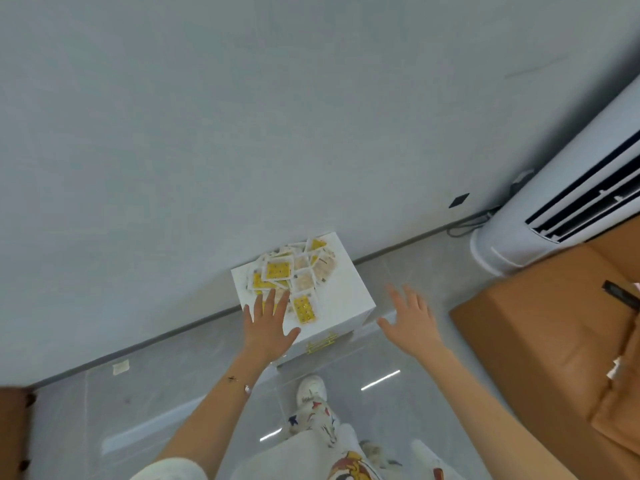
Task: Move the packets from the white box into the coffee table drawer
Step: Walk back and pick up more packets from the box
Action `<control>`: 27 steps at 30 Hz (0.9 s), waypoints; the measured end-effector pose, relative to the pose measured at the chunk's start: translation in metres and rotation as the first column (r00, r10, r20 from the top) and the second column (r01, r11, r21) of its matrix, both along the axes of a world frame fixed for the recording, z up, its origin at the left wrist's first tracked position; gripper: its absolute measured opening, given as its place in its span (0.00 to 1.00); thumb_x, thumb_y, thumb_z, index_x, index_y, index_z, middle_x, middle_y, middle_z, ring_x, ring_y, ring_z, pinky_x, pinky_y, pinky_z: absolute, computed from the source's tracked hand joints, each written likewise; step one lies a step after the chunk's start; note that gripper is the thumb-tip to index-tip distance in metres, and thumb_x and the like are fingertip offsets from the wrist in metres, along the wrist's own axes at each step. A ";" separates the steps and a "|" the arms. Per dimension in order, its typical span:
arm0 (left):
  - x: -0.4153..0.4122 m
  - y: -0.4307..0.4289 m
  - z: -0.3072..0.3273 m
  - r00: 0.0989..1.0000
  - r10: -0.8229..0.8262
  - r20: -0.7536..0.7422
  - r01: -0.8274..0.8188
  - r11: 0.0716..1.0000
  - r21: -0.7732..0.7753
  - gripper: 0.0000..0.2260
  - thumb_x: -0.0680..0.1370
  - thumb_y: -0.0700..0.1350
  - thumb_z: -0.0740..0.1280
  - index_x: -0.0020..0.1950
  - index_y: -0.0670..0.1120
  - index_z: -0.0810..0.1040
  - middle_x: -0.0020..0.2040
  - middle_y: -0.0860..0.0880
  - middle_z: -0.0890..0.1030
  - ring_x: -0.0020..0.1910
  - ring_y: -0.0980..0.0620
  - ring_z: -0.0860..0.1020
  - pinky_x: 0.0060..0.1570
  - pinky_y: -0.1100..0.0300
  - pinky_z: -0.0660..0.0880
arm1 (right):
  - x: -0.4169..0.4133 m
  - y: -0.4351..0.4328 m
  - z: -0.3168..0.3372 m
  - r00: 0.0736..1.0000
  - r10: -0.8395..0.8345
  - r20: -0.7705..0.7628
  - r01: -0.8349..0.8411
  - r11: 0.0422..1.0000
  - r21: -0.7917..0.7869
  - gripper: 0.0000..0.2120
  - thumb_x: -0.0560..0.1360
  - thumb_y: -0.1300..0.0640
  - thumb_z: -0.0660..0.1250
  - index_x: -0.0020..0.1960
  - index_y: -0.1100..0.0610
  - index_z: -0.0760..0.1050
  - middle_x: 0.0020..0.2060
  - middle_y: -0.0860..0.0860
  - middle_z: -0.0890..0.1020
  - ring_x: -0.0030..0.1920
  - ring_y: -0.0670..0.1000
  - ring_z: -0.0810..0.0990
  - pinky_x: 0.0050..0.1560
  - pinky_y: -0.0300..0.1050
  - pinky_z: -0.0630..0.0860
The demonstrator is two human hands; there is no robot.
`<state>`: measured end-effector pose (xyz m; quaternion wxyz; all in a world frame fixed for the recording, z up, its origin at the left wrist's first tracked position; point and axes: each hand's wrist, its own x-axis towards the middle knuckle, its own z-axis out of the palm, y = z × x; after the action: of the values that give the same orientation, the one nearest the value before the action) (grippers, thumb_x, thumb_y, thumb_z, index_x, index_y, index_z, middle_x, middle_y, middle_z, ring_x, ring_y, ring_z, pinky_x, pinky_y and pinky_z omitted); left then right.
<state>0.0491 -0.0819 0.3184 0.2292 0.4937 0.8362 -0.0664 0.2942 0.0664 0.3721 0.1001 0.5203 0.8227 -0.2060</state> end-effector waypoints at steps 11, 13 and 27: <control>-0.067 0.051 -0.096 0.964 0.256 0.076 -0.247 0.963 -0.109 0.38 0.76 0.67 0.51 0.78 0.53 0.38 0.79 0.47 0.38 0.78 0.42 0.47 0.74 0.44 0.49 | -0.106 0.101 -0.105 0.999 -0.038 -0.010 0.034 0.967 -0.254 0.38 0.77 0.44 0.61 0.78 0.45 0.41 0.77 0.55 0.51 0.76 0.60 0.54 0.73 0.58 0.56; -0.069 0.056 -0.127 0.941 0.323 0.100 -0.304 0.938 -0.164 0.41 0.72 0.70 0.50 0.78 0.52 0.41 0.79 0.46 0.41 0.77 0.41 0.51 0.73 0.43 0.54 | -0.125 0.122 -0.139 0.999 -0.042 -0.022 0.034 0.958 -0.284 0.38 0.76 0.46 0.63 0.78 0.45 0.44 0.77 0.53 0.53 0.76 0.58 0.54 0.73 0.57 0.57; -0.060 0.098 -0.347 0.610 0.762 0.217 -0.777 0.629 -0.025 0.56 0.58 0.76 0.65 0.79 0.51 0.52 0.79 0.40 0.49 0.77 0.39 0.49 0.69 0.36 0.57 | -0.211 0.216 -0.390 0.985 -0.005 -0.174 -0.058 0.933 -0.355 0.41 0.71 0.52 0.74 0.76 0.53 0.56 0.75 0.52 0.61 0.75 0.56 0.57 0.72 0.51 0.57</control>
<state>-0.0111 0.0158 -0.0289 0.3032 0.0989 0.9402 0.1198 0.0832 0.2820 -0.0178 0.1247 0.4624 0.7837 -0.3955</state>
